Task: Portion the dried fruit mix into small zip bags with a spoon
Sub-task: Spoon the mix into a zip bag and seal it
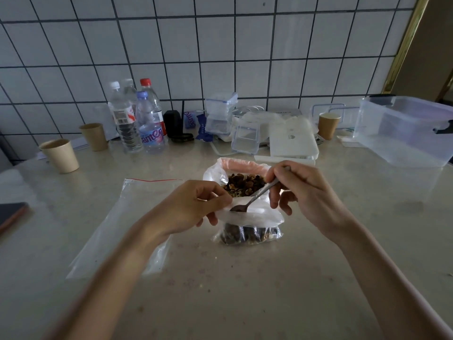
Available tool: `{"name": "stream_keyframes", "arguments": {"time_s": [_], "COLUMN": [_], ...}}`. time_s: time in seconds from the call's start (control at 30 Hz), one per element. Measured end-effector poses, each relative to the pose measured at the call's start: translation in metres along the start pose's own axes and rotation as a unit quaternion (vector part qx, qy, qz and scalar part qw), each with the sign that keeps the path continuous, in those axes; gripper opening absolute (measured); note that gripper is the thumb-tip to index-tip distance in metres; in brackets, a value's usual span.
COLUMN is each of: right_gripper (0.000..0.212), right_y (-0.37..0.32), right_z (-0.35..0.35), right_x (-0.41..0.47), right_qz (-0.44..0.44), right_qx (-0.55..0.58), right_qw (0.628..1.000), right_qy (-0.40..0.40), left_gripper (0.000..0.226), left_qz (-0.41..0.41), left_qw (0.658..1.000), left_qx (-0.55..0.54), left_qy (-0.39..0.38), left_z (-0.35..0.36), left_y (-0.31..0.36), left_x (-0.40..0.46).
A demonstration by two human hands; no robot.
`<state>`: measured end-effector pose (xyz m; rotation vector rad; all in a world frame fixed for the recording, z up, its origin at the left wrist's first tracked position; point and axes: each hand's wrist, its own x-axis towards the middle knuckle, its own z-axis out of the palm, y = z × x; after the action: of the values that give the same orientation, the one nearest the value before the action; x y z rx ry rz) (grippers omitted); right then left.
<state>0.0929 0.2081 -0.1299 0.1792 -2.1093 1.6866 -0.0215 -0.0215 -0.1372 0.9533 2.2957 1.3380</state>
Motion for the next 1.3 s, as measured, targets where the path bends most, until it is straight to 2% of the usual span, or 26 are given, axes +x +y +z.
{"name": "stream_keyframes", "arguments": {"time_s": [0.17,0.3,0.37,0.47,0.6,0.7,0.97,1.13,1.3], "right_gripper": [0.027,0.028,0.03,0.03,0.029,0.03,0.03,0.027,0.029], "right_y": [-0.004,-0.007,-0.007,-0.005,0.0,0.004,0.018,0.026,0.03], "right_z": [-0.001,-0.008,-0.01,-0.011,-0.011,-0.011,0.005,0.015,0.02], "right_x": [-0.001,0.0,0.0,0.002,0.005,0.007,0.01,0.011,0.011], "right_qz": [-0.07,-0.076,-0.048,0.021,0.115,0.14,0.169,0.172,0.191], "right_qx": [-0.054,-0.029,0.015,0.086,0.15,0.143,0.052,0.008,-0.004], "right_qw": [0.995,0.996,0.999,0.991,0.963,0.958,0.971,0.973,0.966], "right_qy": [-0.039,-0.019,0.016,0.102,0.192,0.208,0.163,0.154,0.172], "left_gripper": [0.013,0.018,0.021,0.039,0.048,0.051,0.082,0.027,0.015], "left_qz": [-0.016,-0.022,-0.024,-0.037,-0.052,-0.071,-0.098,-0.064,-0.048], "left_qw": [0.999,0.998,0.997,0.996,0.979,0.964,0.955,0.966,0.976], "left_qx": [0.031,0.049,0.064,0.074,0.135,0.154,0.15,0.146,0.085], "left_qy": [0.007,0.015,0.018,0.04,0.142,0.206,0.235,0.203,0.196], "left_z": [-0.005,-0.007,-0.007,-0.007,-0.004,0.0,0.014,0.017,0.019], "left_y": [-0.002,-0.004,-0.003,-0.004,-0.013,-0.021,-0.036,-0.036,-0.03], "left_x": [0.002,0.004,0.004,0.004,0.01,0.019,0.039,0.045,0.043]}}
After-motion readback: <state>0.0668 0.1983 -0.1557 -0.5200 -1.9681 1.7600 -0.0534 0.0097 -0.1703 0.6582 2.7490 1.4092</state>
